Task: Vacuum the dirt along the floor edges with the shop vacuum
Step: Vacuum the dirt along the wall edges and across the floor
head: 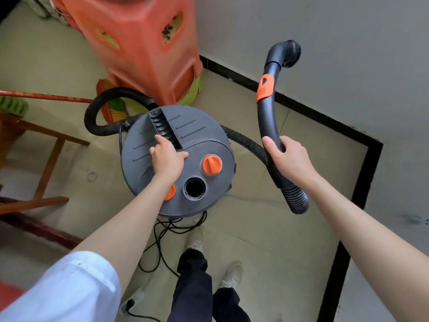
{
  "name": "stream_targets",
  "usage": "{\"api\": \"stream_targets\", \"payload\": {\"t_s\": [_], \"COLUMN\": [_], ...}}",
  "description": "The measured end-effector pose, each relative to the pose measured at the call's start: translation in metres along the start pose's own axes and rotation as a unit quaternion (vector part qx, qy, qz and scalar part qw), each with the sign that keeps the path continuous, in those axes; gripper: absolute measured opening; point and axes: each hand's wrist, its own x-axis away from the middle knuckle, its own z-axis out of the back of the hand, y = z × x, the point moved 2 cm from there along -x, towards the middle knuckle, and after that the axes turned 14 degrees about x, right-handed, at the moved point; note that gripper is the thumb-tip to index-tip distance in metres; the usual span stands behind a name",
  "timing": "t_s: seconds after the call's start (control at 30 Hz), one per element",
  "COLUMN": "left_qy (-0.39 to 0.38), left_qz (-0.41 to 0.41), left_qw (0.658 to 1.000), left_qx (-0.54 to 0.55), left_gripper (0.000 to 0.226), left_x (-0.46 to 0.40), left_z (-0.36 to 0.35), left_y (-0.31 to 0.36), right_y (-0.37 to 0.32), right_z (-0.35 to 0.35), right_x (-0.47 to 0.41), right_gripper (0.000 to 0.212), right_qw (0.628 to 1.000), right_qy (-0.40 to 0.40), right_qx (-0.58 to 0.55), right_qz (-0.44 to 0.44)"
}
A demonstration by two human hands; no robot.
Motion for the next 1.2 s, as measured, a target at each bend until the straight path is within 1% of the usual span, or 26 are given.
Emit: {"api": "stream_targets", "payload": {"t_s": [0.2, 0.27, 0.43, 0.53, 0.63, 0.77, 0.93, 1.0, 1.07, 1.13, 1.2], "left_qy": [0.006, 0.011, 0.018, 0.021, 0.033, 0.028, -0.019, -0.057, -0.102, -0.14, -0.15], "left_qz": [-0.003, -0.004, -0.008, -0.001, 0.009, 0.008, -0.021, -0.039, -0.038, -0.039, -0.071], "left_qw": [1.0, 1.0, 1.0, 0.999, 0.999, 0.998, 0.998, 0.996, 0.992, 0.987, 0.985], "left_qx": [0.021, 0.023, 0.02, 0.025, 0.031, 0.051, 0.061, 0.06, 0.07, 0.065, 0.045], "left_gripper": [0.078, 0.08, 0.087, 0.086, 0.085, 0.087, 0.087, 0.083, 0.079, 0.067, 0.042], "left_x": [-0.001, 0.0, 0.005, 0.011, 0.018, 0.028, 0.04, 0.043, 0.04, 0.033, 0.026], "left_z": [-0.023, -0.031, -0.054, -0.07, -0.089, -0.118, -0.15, -0.156, -0.157, -0.154, -0.15], "left_y": [0.016, 0.022, 0.041, 0.054, 0.065, 0.085, 0.105, 0.111, 0.112, 0.109, 0.104], "right_y": [0.004, 0.008, 0.019, 0.027, 0.037, 0.05, 0.072, 0.084, 0.096, 0.105, 0.111], "right_z": [0.008, 0.007, 0.01, 0.015, 0.018, 0.022, 0.027, 0.029, 0.033, 0.036, 0.034], "right_x": [-0.017, -0.02, -0.027, -0.032, -0.037, -0.042, -0.05, -0.055, -0.059, -0.06, -0.059], "right_gripper": [0.041, 0.042, 0.043, 0.042, 0.041, 0.041, 0.042, 0.044, 0.045, 0.047, 0.049], "right_qw": [0.995, 0.993, 0.996, 0.997, 0.996, 0.993, 0.989, 0.987, 0.986, 0.986, 0.988], "right_qy": [0.0, 0.003, 0.023, 0.025, 0.019, 0.016, 0.027, 0.032, 0.036, 0.036, 0.034], "right_qx": [0.097, 0.115, 0.089, 0.075, 0.09, 0.116, 0.147, 0.158, 0.16, 0.16, 0.153], "right_qz": [0.038, 0.039, 0.019, 0.013, 0.006, 0.011, 0.011, 0.015, 0.017, 0.015, 0.009]}}
